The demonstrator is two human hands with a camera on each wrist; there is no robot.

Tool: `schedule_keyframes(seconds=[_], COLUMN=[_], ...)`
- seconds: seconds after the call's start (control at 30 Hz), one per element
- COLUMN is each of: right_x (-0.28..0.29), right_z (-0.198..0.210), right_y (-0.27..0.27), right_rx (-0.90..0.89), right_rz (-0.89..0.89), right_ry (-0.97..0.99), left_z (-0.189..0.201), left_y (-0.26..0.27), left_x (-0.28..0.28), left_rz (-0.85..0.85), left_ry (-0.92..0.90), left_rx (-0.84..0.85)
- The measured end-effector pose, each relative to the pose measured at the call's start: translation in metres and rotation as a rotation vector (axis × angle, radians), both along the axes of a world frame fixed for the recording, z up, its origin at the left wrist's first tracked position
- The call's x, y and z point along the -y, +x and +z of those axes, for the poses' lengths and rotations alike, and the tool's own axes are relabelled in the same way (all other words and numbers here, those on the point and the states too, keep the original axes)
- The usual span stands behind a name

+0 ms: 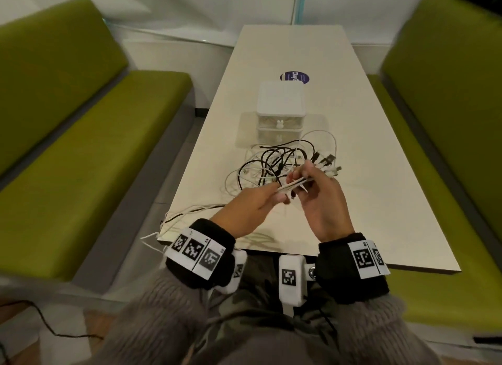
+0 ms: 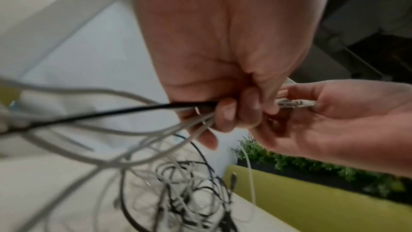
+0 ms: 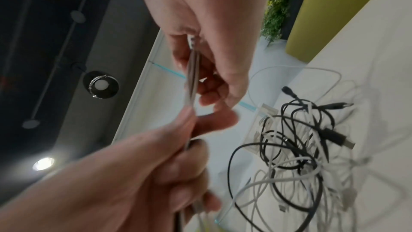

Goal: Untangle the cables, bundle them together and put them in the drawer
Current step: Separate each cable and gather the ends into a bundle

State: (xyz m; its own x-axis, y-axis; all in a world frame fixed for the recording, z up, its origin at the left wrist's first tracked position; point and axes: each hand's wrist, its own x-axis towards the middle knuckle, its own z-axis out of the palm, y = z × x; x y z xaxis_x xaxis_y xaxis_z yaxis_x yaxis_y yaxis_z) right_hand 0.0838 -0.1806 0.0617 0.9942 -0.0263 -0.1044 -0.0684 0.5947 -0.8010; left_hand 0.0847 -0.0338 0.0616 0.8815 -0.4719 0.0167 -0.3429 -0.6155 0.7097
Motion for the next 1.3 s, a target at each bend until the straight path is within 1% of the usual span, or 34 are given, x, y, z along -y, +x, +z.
schedule_keyframes(seconds=[0.07,0.2,0.33,0.4,0.47,0.57,0.63,0.67,0.7,0.77,0.8,0.83,0.87,0.9,0.93,1.0,1.1,1.13,1.17,1.23,1.3], right_x=[0.005,0.006,-0.002,-0.014,-0.027,-0.042,-0.043,-0.040,-0.036,-0.028,-0.026,-0.026,-0.029,-0.032,-0.036,-0.041,-0.043,-0.040,-0.034,-0.014,0.001], right_z=[-0.002,-0.005,-0.003,-0.005,-0.008,-0.012,-0.011,-0.010,-0.011,-0.013,-0.015,-0.017,-0.019,-0.019,-0.018,-0.015,-0.015,-0.016,-0.013,-0.010,-0.011], right_y=[0.002,0.009,0.016,0.019,0.018,0.013,0.013,0.013,0.012,0.010,0.007,0.006,0.005,0.003,0.002,0.002,0.004,0.005,0.006,0.009,0.008], right_rx=[-0.011,-0.034,-0.091,-0.110,-0.081,-0.017,-0.015,-0.002,0.009,-0.010,-0.016,-0.011,0.010,0.027,0.032,0.067,0.070,0.033,-0.023,-0.127,-0.183], right_rz=[0.006,-0.011,-0.107,-0.165,-0.232,-0.301,-0.328,-0.332,-0.315,-0.209,-0.116,-0.010,0.092,0.146,0.146,0.072,-0.068,-0.120,-0.179,-0.296,-0.337], right_ry=[-0.086,-0.105,-0.370,-0.381,-0.367,-0.551,-0.594,-0.573,-0.496,-0.267,-0.213,-0.226,-0.281,-0.337,-0.369,-0.373,-0.339,-0.256,-0.132,0.113,0.256], left_z=[0.007,0.017,0.014,0.010,0.007,0.002,0.001,0.001,0.003,0.008,0.011,0.012,0.014,0.014,0.013,0.009,-0.003,-0.008,-0.014,-0.028,-0.038], left_y=[0.004,0.010,0.014,0.014,0.014,0.012,0.010,0.009,0.010,0.012,0.014,0.015,0.016,0.016,0.015,0.012,0.009,0.008,0.008,0.010,0.011], left_x=[-0.010,-0.026,-0.028,-0.019,-0.007,0.006,0.010,0.010,0.009,0.005,0.003,0.002,0.001,0.002,0.003,0.006,0.005,0.001,-0.006,-0.026,-0.047], left_rz=[-0.049,-0.100,-0.118,-0.083,-0.017,0.074,0.104,0.117,0.134,0.159,0.158,0.134,0.094,0.057,0.036,0.018,-0.009,-0.020,-0.030,-0.030,-0.018], left_ry=[0.080,0.246,0.435,0.497,0.549,0.531,0.504,0.484,0.455,0.385,0.356,0.348,0.365,0.392,0.404,0.371,0.250,0.221,0.230,0.351,0.485], left_rx=[0.050,0.023,-0.033,0.004,0.064,0.116,0.172,0.193,0.204,0.216,0.230,0.252,0.270,0.272,0.270,0.252,0.186,0.169,0.154,0.121,0.087])
